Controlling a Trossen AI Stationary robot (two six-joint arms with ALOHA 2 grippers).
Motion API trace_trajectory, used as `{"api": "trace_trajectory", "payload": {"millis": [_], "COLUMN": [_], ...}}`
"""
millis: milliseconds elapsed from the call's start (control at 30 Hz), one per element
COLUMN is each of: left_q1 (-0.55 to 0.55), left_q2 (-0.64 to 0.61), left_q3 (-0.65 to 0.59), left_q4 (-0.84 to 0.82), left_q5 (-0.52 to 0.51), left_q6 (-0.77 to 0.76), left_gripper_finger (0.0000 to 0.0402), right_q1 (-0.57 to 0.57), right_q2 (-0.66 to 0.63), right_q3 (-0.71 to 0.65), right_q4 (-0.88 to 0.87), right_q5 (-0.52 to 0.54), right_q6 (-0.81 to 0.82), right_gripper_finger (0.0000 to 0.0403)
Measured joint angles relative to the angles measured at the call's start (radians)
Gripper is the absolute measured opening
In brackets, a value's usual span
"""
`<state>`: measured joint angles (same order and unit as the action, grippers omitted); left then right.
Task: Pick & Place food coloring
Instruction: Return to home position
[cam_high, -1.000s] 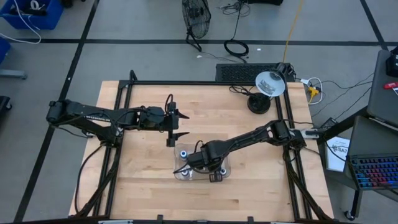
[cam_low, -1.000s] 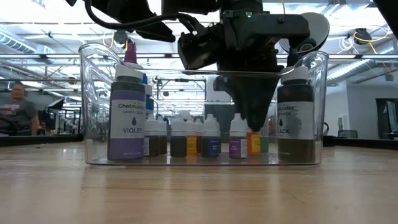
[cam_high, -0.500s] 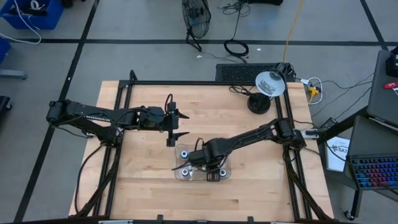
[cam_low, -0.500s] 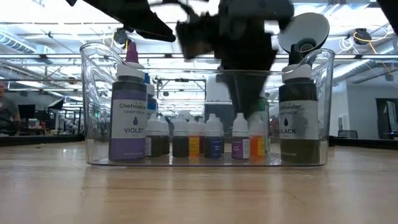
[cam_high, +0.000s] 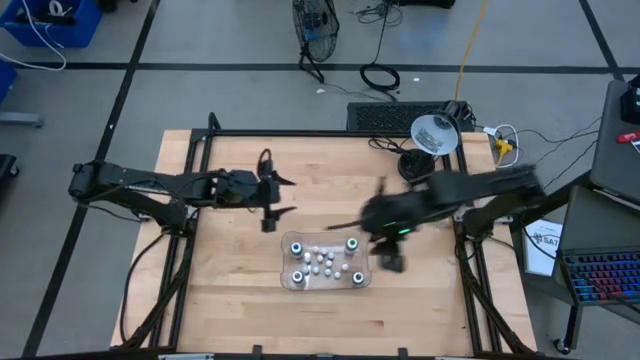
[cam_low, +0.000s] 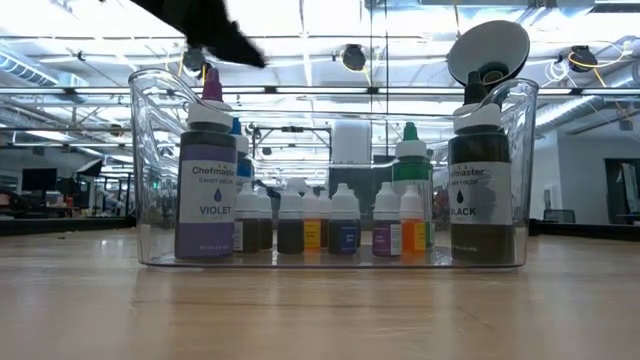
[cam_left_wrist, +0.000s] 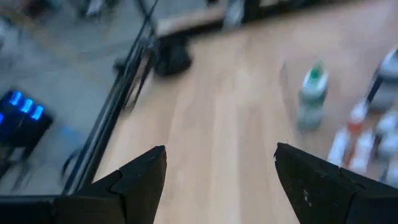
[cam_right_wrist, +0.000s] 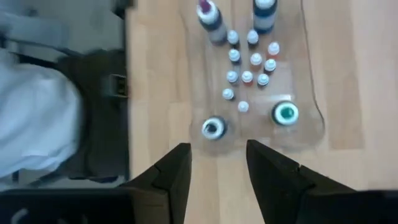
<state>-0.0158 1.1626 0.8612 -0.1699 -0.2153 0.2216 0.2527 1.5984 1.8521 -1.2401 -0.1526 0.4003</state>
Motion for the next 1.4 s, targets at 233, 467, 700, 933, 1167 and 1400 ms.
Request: {"api": "trace_trajectory", "payload": {"millis": [233,467,700,933,1167,1400], "left_q1": [-0.003,-0.011,-0.01,-0.01,-0.01,-0.006], "left_q2": [-0.24,-0.485,-0.638,-0.708,-0.733,-0.745], "left_q3": [-0.041,-0.289,-0.566,-0.625,-0.695,-0.758], "left_q4": [-0.233,0.004,0.221,0.266,0.364,0.445], "left_q5": [-0.026,0.078,0.09,0.078,0.081,0.085], "left_q6": [-0.1,-0.144,-0.228,-0.232,-0.233,-0.255], "left_gripper_finger": [0.0296,0.0296,0.0296,0.0296,0.0296,0.0296], "right_q1": [0.12,0.276,0.284,0.284,0.284,0.284], "right_q2": [-0.383,-0.849,-1.222,-1.476,-1.596,-1.591], "right_q3": [-0.106,-0.541,-1.007,-1.366,-1.588,-1.762], "right_q4": [-0.096,0.124,0.642,1.018,1.197,1.487], "right_q5": [0.316,0.613,0.523,0.44,0.439,0.467], "right_q6": [0.13,0.298,0.04,-0.217,-0.333,-0.443], "right_gripper_finger": [0.0141,0.0141,0.0141,0.0141,0.0141,0.0141]}}
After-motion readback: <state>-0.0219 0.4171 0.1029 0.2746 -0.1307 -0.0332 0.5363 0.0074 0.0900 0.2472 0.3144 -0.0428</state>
